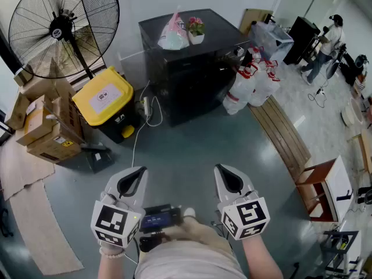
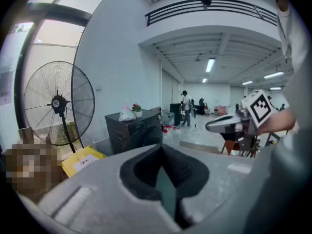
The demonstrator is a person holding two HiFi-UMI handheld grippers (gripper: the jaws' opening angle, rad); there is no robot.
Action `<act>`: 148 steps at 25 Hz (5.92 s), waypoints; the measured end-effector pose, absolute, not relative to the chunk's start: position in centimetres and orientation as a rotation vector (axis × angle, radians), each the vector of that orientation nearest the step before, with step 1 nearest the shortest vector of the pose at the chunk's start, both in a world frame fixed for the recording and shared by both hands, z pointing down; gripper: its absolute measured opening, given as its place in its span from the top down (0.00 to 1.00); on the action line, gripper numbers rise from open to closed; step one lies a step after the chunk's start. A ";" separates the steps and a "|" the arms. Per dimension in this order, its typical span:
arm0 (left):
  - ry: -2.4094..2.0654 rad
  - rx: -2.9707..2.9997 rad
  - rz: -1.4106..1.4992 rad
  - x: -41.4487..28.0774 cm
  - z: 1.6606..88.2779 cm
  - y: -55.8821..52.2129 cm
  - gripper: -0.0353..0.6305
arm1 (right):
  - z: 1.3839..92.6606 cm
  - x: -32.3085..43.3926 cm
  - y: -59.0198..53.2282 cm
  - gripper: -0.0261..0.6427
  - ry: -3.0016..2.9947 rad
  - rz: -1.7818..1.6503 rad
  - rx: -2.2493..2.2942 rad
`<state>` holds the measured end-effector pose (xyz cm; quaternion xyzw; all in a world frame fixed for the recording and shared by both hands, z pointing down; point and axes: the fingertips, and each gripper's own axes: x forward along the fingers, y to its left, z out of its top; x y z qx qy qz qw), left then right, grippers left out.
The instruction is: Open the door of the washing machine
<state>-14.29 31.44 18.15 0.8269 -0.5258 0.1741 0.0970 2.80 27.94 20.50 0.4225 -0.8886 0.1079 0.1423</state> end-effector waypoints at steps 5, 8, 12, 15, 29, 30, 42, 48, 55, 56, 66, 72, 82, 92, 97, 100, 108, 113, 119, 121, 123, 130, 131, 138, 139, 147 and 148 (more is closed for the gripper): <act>-1.555 2.454 0.512 -14.1 18.0 31.5 0.96 | 20.6 2.9 28.1 0.96 -2.572 0.301 1.218; -1.553 2.457 0.511 -14.0 17.9 31.5 0.96 | 20.5 3.0 28.3 0.96 -2.561 0.308 1.216; -1.550 2.456 0.515 -14.0 18.1 31.6 0.96 | 21.0 3.1 28.6 0.96 -2.558 0.307 1.208; -1.550 2.451 0.515 -14.0 18.2 31.6 0.96 | 21.0 3.3 28.6 0.96 -2.538 0.299 1.219; -1.559 2.468 0.443 -13.1 17.6 30.9 0.83 | 21.1 4.2 28.0 0.79 -2.536 0.379 1.275; -1.561 2.465 0.444 -13.0 17.6 30.9 0.82 | 21.0 4.4 27.9 0.78 -2.537 0.375 1.276; -1.587 2.445 0.478 -10.2 17.8 30.9 0.82 | 21.5 7.2 27.5 0.78 -2.561 0.366 1.223; -1.617 2.456 0.531 -9.3 17.9 31.4 0.82 | 21.5 8.9 27.4 0.78 -2.577 0.343 1.209; -1.683 2.462 0.518 -8.9 17.2 30.6 0.83 | 21.5 10.0 26.5 0.78 -2.591 0.311 1.217; -1.685 2.462 0.514 -8.8 17.2 30.5 0.83 | 21.4 10.0 26.2 0.78 -2.593 0.305 1.222; -1.621 2.518 0.525 -8.3 17.5 26.5 0.83 | 22.2 10.2 22.7 0.78 -2.569 0.316 1.285; -1.576 2.497 0.554 -10.1 19.0 22.6 0.83 | 22.9 8.6 19.3 0.78 -2.544 0.329 1.283; -1.494 2.487 0.550 -12.7 20.8 15.1 0.83 | 24.4 5.6 12.6 0.78 -2.480 0.384 1.290; -1.397 2.524 0.567 -14.2 21.6 7.9 0.83 | 24.7 3.6 6.6 0.78 -2.415 0.438 1.361; -1.341 2.534 0.572 -15.1 22.5 5.1 0.83 | 25.1 2.3 3.8 0.78 -2.386 0.453 1.395; -1.326 2.536 0.572 -15.5 23.0 3.6 0.83 | 25.4 1.6 2.4 0.78 -2.373 0.442 1.389; -1.321 2.526 0.568 -17.5 24.6 0.0 0.83 | 27.2 0.2 -1.0 0.78 -2.342 0.458 1.369; -1.324 2.521 0.570 -18.6 25.5 -1.5 0.83 | 27.8 -1.0 -2.9 0.78 -2.349 0.449 1.345; -1.326 2.524 0.574 -18.9 26.4 -2.7 0.82 | 29.6 -1.7 -4.3 0.78 -2.354 0.476 1.305; -1.332 2.513 0.584 -19.1 26.9 -2.8 0.82 | 30.2 -1.7 -4.7 0.78 -2.359 0.481 1.289; -1.340 2.505 0.589 -19.0 27.5 -3.0 0.82 | 30.7 -1.8 -5.1 0.78 -2.364 0.486 1.271; -1.337 2.433 0.571 -17.7 30.5 -3.6 0.82 | 32.9 -2.7 -5.9 0.78 -2.376 0.420 1.166; -1.329 2.420 0.568 -17.4 31.0 -3.7 0.82 | 33.3 -2.8 -6.0 0.78 -2.377 0.412 1.154; -1.330 2.433 0.613 -16.8 34.4 -5.1 0.82 | 36.0 -2.2 -7.0 0.78 -2.370 0.404 1.114; -1.327 2.436 0.630 -16.6 34.9 -5.3 0.82 | 36.3 -2.1 -7.2 0.78 -2.369 0.404 1.114; -1.313 2.459 0.667 -15.8 38.0 -7.9 0.80 | 39.2 -1.3 -9.0 0.78 -2.362 0.418 1.138; -1.315 2.451 0.661 -15.7 38.4 -8.2 0.80 | 39.6 -1.3 -9.1 0.78 -2.359 0.423 1.137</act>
